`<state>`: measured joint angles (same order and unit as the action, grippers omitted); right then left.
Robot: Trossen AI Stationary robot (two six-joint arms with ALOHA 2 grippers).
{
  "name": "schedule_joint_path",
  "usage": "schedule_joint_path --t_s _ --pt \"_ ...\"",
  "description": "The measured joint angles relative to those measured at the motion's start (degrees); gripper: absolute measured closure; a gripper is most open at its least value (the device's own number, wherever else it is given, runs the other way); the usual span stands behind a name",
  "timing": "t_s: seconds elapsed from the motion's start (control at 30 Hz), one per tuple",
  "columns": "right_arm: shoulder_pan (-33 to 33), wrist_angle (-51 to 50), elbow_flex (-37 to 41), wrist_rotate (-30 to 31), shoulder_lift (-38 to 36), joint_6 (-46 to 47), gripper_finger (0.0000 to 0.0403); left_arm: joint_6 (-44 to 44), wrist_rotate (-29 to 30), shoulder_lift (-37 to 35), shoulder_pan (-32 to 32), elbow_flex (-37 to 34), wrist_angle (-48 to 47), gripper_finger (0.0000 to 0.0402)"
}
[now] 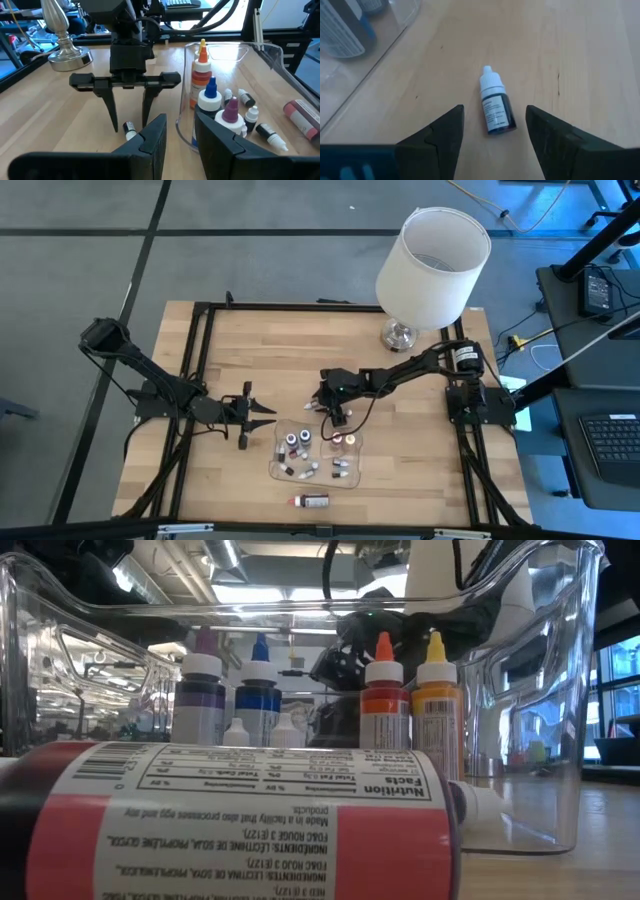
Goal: Pick & Place food coloring
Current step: Put the small white food coloring bottle into the container
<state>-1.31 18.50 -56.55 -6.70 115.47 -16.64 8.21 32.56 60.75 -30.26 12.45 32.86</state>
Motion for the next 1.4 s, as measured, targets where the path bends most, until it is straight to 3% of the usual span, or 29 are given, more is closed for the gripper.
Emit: schedule_joint_path --t_s 0.13,0.5,0.77,1.03,1.23,1.4 --pt "0.01 -0.03 0.0 -0.02 0.01 0.08 0.0213 0.0 0.0 0.0 0.0 0.02 -0.06 0.0304" --pt "-0.01 -0.25 -0.02 0.0 0.01 -0.14 0.0346 0.0 0.0 0.0 0.0 0.02 -0.08 0.0304" --pt "0.01 -2.05 0.07 4.92 -2.08 1.24 0.0345 0.0 -0.02 0.0 0.02 0.02 -0.08 0.0304" --pt "2.35 -7.98 0.0 8.99 -15.07 1.28 0.0348 0.0 -0.02 0.0 0.02 0.02 -0.2 0.0304" --pt "9.12 -12.12 -0.04 9.25 -23.13 1.45 0.0347 0.0 0.84 0.0 0.02 0.02 -0.59 0.0304" --pt "17.33 -13.85 -0.92 11.31 -24.62 1.48 0.0347 -0.02 1.01 0.0 0.02 0.02 -0.61 0.0304"
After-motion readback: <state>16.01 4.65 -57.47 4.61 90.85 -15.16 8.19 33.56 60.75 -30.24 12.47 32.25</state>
